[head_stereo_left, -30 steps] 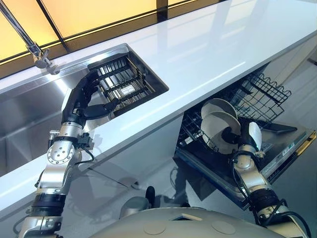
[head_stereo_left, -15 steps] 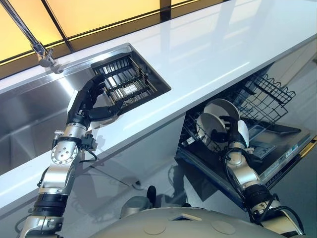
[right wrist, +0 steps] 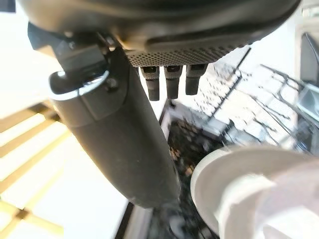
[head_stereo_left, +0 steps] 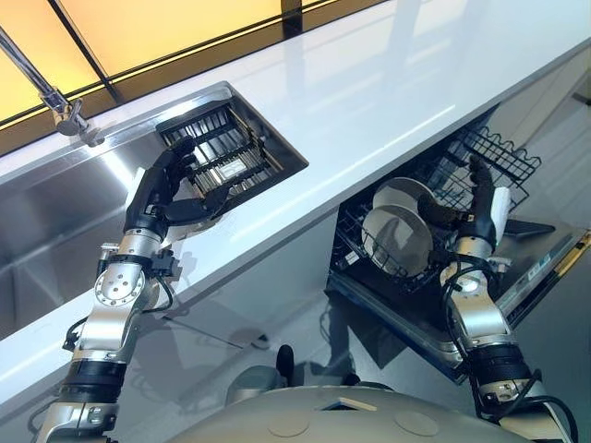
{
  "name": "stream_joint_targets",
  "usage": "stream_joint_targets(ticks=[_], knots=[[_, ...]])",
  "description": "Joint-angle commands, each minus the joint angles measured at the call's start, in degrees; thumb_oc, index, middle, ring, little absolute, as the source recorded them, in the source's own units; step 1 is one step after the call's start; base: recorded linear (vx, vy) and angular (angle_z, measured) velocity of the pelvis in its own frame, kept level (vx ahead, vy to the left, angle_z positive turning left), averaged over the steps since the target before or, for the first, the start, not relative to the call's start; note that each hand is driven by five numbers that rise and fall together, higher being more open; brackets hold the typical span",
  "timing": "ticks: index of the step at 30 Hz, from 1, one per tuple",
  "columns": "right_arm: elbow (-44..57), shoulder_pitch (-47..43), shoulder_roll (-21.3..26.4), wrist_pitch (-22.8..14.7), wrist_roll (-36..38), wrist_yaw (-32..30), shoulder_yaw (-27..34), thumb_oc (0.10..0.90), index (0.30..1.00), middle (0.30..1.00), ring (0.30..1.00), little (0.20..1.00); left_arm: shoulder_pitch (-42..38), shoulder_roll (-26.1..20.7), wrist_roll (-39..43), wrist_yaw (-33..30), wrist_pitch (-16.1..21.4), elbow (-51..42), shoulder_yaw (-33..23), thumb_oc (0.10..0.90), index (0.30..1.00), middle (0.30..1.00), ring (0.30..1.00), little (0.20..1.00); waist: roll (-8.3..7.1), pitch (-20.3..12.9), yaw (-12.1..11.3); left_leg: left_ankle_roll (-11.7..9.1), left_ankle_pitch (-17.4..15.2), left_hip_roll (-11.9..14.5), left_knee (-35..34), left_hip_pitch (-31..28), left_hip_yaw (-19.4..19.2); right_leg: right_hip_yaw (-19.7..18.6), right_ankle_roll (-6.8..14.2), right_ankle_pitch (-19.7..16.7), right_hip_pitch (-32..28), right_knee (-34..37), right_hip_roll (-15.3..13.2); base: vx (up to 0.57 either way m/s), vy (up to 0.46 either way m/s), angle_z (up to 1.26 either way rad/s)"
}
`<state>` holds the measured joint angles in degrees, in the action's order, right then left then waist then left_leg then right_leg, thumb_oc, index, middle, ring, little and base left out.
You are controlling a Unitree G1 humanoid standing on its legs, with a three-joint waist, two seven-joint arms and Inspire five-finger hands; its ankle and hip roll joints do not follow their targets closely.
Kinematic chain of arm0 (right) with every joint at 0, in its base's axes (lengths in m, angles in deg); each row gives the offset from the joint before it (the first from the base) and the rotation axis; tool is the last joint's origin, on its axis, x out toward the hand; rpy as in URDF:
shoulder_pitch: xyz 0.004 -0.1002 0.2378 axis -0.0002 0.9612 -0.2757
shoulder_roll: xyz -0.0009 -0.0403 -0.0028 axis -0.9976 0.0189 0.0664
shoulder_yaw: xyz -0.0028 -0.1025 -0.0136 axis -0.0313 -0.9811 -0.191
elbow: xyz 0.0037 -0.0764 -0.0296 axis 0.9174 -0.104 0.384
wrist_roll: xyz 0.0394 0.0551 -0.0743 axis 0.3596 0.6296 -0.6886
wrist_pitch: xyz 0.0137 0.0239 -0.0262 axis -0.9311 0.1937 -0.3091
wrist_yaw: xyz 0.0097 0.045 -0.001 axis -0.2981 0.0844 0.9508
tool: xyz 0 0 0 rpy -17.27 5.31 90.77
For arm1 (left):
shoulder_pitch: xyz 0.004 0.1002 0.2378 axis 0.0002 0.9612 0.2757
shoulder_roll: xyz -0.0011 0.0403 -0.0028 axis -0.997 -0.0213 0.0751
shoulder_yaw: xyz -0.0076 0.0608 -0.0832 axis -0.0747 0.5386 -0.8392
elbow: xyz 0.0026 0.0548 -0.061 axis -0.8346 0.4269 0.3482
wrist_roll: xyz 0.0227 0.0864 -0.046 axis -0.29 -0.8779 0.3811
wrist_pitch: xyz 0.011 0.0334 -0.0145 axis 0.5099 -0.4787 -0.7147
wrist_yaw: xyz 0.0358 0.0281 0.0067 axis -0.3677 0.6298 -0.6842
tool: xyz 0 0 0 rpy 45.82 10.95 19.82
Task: Pick up plates and place into dishwasher.
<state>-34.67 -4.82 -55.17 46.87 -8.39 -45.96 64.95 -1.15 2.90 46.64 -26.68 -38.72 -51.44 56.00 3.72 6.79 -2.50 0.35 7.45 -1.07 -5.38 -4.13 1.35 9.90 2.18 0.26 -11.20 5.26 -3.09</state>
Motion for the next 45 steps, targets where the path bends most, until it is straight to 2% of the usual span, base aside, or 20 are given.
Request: stream_joint_targets(ticks=[1,4,5,7,9,11,12,14,18,24,27,31,36,40,45], knots=[[9.59,-2.27,2.78,-12.37,3.82,-2.97,4.79,0.800,0.900,0.900,0.900,0.900,-3.66,-2.08,1.98,-0.95,4.51,-1.59,-5.07,0.800,0.900,0.900,0.900,0.900,-2.61,-2.87,1.63,-0.52,-5.27,-0.11,0.38,-2.69,-2.91,-1.04,1.69,-2.28,2.62,-0.69,0.76,-0.05,-0.012,-0.08],[7.66,-0.48,1.81,-12.93,5.36,-2.95,5.96,0.800,0.900,0.900,0.900,0.900,-3.58,-2.31,2.56,-0.77,5.50,-0.37,-5.85,0.800,0.900,0.900,0.900,0.900,-2.71,-2.98,2.24,-0.64,-5.39,-0.06,0.38,-2.68,-3.51,-1.28,1.88,-2.30,2.90,-0.76,0.77,-0.02,0.004,-0.17],[6.11,0.42,0.94,-12.07,7.31,-2.19,6.45,0.800,0.900,0.900,0.900,0.900,-3.33,-2.29,2.79,-0.81,5.68,-0.28,-6.18,0.800,0.900,0.900,0.900,0.900,-2.76,-3.12,2.48,-0.68,-5.97,-0.03,0.38,-2.94,-3.67,-1.41,2.05,-1.89,2.66,-0.65,0.75,0.01,0.005,-0.16],[3.37,2.47,-1.63,-13.21,16.50,1.15,7.36,0.800,0.900,0.900,0.900,0.900,-2.27,-1.71,2.53,-0.87,5.29,-1.25,-7.20,0.800,0.900,0.900,0.900,0.900,-2.86,-3.22,2.96,-0.61,-5.94,0.18,0.38,-2.81,-4.01,-1.43,2.03,-1.90,2.82,-0.57,0.72,-0.02,-0.004,-0.09],[1.97,3.64,-3.65,-12.88,22.20,4.79,8.13,0.800,0.900,0.900,0.900,0.900,-1.49,-1.31,2.36,-0.76,5.25,-1.75,-7.63,0.800,0.900,0.900,0.900,0.900,-2.92,-3.20,3.16,-0.59,-5.99,0.23,0.38,-2.86,-4.18,-1.53,2.04,-1.87,2.81,-0.60,0.77,-0.01,-0.017,-0.07],[-4.37,4.51,-5.81,-13.48,26.26,7.97,7.91,0.800,0.900,0.900,0.900,0.900,-1.15,-0.98,2.20,-0.22,6.17,-0.71,-8.03,0.800,0.900,0.900,0.900,0.900,-2.94,-2.96,3.26,-0.64,-6.06,0.35,0.38,-3.04,-4.60,-1.48,1.93,-1.91,2.75,-0.64,0.78,0.01,-0.029,-0.16],[-7.33,4.10,-6.24,-12.89,29.84,10.34,7.39,0.800,0.900,0.900,0.900,0.900,-1.66,-1.14,2.28,-0.68,5.82,-0.62,-7.78,0.800,0.900,0.900,0.900,0.900,-2.89,-2.84,3.18,-0.70,-6.07,0.40,0.38,-3.10,-4.66,-1.36,1.83,-1.92,2.71,-0.59,0.81,0.01,-0.027,-0.15],[-13.74,2.80,-7.20,-14.18,36.32,13.05,6.57,0.800,0.900,0.900,0.900,0.900,-2.97,-1.54,2.53,-1.40,5.23,0.00,-7.15,0.800,0.900,0.900,0.900,0.900,-2.72,-2.69,2.75,-0.89,-6.02,0.47,0.38,-3.14,-4.64,-1.08,1.62,-1.91,2.44,-0.43,0.81,0.02,-0.037,-0.04],[-18.94,1.18,-7.33,-15.10,36.70,10.91,5.25,0.800,0.900,0.900,0.900,0.900,-4.24,-2.03,2.07,-2.09,4.75,0.63,-5.91,0.800,0.900,0.900,0.900,0.900,-2.28,-2.44,2.10,-1.15,-5.77,0.39,0.38,-3.00,-4.22,-0.72,1.46,-1.92,2.25,-0.31,0.68,0.01,-0.009,0.00],[-26.88,-1.68,-7.84,-19.02,40.03,11.43,2.83,0.800,0.900,0.900,0.900,0.900,-5.48,-3.04,1.89,-2.52,4.21,0.56,-4.40,0.800,0.900,0.900,0.900,0.900,-1.09,-1.99,0.44,-1.34,-5.45,-0.12,0.38,-2.59,-2.63,0.23,1.22,-1.79,2.09,-0.42,0.12,0.03,-0.006,0.09],[-30.71,-2.91,-7.86,-20.66,44.96,13.82,3.09,0.800,0.900,0.900,0.900,0.900,-5.23,-3.59,1.81,-2.58,4.24,0.05,-4.62,0.800,0.900,0.900,0.900,0.900,-0.53,-1.69,-0.55,-1.45,-5.32,-0.39,0.38,-2.50,-1.90,1.10,1.12,-1.62,1.82,-0.55,-0.33,0.05,-0.003,0.16],[-35.67,-5.43,-6.93,-22.17,54.05,20.74,5.15,0.800,0.900,0.900,0.900,0.900,-5.02,-4.84,2.47,-3.45,4.23,-0.73,-5.36,0.800,0.900,0.900,0.900,0.900,0.51,-1.11,-1.88,-1.51,-4.96,-0.90,0.38,-2.27,-0.25,2.11,0.85,-1.35,1.79,-1.16,-0.89,0.06,0.012,0.18],[-37.03,-7.42,-6.19,-21.48,62.05,31.62,6.29,0.800,0.900,0.900,0.900,0.900,-3.01,-4.57,4.68,-3.73,6.62,-1.00,-7.11,0.800,0.900,0.900,0.900,0.900,1.96,-0.12,-3.18,-1.54,-4.38,-1.44,0.38,-1.91,1.61,3.07,0.31,-0.59,2.21,-2.63,-1.57,0.05,0.058,0.23],[-36.38,-8.31,-5.52,-17.77,68.11,41.44,6.72,0.800,0.900,0.900,0.900,0.900,-0.53,-3.97,5.24,-2.86,7.43,-1.42,-8.81,0.800,0.900,0.900,0.900,0.900,2.78,0.35,-4.14,-1.56,-4.06,-1.85,0.38,-1.84,2.79,3.81,0.04,-0.07,2.26,-3.45,-1.91,0.06,0.062,0.12],[-34.14,-9.62,-5.24,-11.84,73.79,52.70,4.54,0.800,0.900,0.900,0.900,0.900,0.76,-4.45,5.83,-2.36,7.97,-1.16,-9.25,0.800,0.900,0.900,0.900,0.900,2.95,0.56,-5.28,-1.36,-3.78,-2.12,0.38,-2.00,3.98,4.88,-0.14,0.46,2.25,-4.45,-2.21,0.06,0.028,0.06]])
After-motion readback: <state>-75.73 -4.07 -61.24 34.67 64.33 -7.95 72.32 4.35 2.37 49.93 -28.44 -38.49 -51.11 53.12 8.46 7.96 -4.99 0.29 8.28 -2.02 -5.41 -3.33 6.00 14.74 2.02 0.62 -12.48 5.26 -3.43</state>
